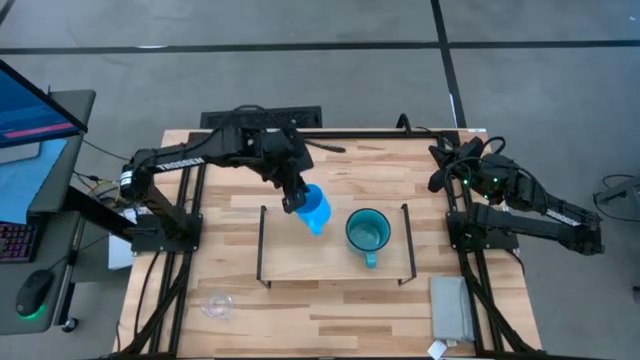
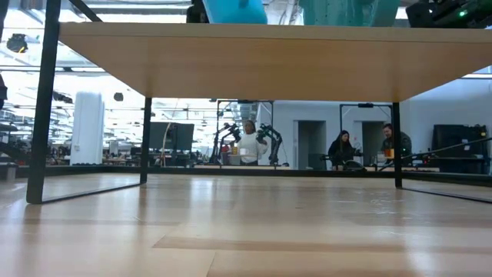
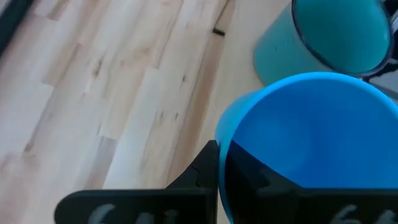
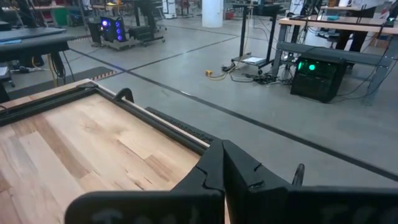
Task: Stack small to large cups/mugs on shelf
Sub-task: Put the blue mug on the shelf
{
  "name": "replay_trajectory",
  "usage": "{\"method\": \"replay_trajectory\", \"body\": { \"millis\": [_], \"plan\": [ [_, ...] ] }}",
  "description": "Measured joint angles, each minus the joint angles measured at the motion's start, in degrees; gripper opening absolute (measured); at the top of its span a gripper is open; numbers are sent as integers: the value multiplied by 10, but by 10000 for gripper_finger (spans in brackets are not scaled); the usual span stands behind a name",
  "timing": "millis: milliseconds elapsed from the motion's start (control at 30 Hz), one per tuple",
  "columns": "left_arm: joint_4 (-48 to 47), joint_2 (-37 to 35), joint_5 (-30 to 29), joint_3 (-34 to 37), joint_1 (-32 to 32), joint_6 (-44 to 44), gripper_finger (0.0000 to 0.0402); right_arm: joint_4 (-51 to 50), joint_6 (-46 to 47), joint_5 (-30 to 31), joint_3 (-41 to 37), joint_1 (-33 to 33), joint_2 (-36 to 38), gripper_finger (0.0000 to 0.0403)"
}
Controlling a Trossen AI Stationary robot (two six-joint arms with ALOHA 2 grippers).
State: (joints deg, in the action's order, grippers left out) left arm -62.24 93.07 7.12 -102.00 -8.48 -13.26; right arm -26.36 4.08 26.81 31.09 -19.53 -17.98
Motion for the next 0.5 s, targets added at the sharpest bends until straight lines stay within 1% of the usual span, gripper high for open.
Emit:
{"method": "replay_trajectory", "body": {
  "millis": [233, 333, 500],
  "plan": [
    [6, 40, 7, -3, 25, 0, 0, -3, 4, -2, 0, 1, -1, 18],
    [2, 51, 18, -4, 29, 0, 0, -9, 5, -13, 0, 1, -2, 16],
    [-1, 65, 17, -4, 38, -6, 0, -24, 19, -30, 0, 1, -8, 18]
  ]
}}
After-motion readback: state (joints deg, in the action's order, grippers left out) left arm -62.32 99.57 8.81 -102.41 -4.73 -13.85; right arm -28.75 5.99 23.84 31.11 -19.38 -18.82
